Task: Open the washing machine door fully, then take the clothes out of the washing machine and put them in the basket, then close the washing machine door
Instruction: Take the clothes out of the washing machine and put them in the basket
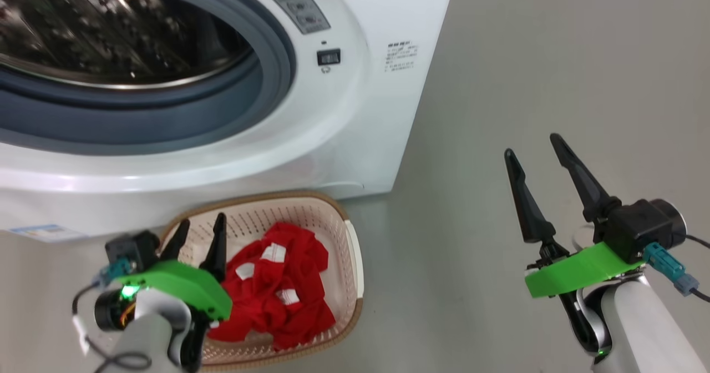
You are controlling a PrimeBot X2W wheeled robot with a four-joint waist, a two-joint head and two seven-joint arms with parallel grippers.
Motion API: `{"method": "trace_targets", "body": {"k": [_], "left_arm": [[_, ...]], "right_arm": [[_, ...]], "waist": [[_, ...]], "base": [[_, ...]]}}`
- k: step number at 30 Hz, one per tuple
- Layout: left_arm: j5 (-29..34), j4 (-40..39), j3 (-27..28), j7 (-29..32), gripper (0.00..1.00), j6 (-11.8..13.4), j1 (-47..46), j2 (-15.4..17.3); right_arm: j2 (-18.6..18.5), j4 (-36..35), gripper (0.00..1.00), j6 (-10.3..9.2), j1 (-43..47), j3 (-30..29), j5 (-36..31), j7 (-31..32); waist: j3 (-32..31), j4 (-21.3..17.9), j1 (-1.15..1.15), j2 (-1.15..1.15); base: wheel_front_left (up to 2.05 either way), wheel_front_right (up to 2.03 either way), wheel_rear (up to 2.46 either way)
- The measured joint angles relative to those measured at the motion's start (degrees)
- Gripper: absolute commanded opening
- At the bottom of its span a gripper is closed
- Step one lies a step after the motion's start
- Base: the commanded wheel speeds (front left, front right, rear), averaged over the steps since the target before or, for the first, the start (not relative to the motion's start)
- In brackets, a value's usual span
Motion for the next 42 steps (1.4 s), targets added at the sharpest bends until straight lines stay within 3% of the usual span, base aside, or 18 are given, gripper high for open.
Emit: {"method": "trace_targets", "body": {"k": [10, 18, 32, 42], "left_arm": [[8.51, -19.51, 6.09, -0.01, 1.00, 1.43, 13.35, 0.01], [13.28, -30.58, 10.16, -0.01, 1.00, 1.57, 21.07, -0.60], [16.48, -39.97, 14.40, -0.01, 1.00, 1.44, 31.45, -1.55], [16.34, -42.02, 15.08, -0.01, 1.00, 0.90, 34.74, -2.20]], "right_arm": [[0.78, 0.77, 1.00, 0.00, 3.84, -0.81, -0.04, 0.00], [1.04, 0.80, 1.00, 0.00, 5.40, -1.34, -0.27, 0.00], [1.45, 1.76, 1.00, 0.00, 11.38, -2.38, -0.91, 0.00], [1.40, 1.92, 1.00, 0.00, 12.96, -2.63, -0.92, 0.00]], "waist": [[-6.32, 0.72, 0.00, 0.00], [-10.88, 0.88, 0.00, 0.00], [-18.34, 0.18, 0.00, 0.00], [-21.14, 0.07, 0.00, 0.00]], "base": [[0.00, 0.00, 0.00], [0.00, 0.00, 0.00], [0.00, 0.00, 0.00], [0.00, 0.00, 0.00]]}}
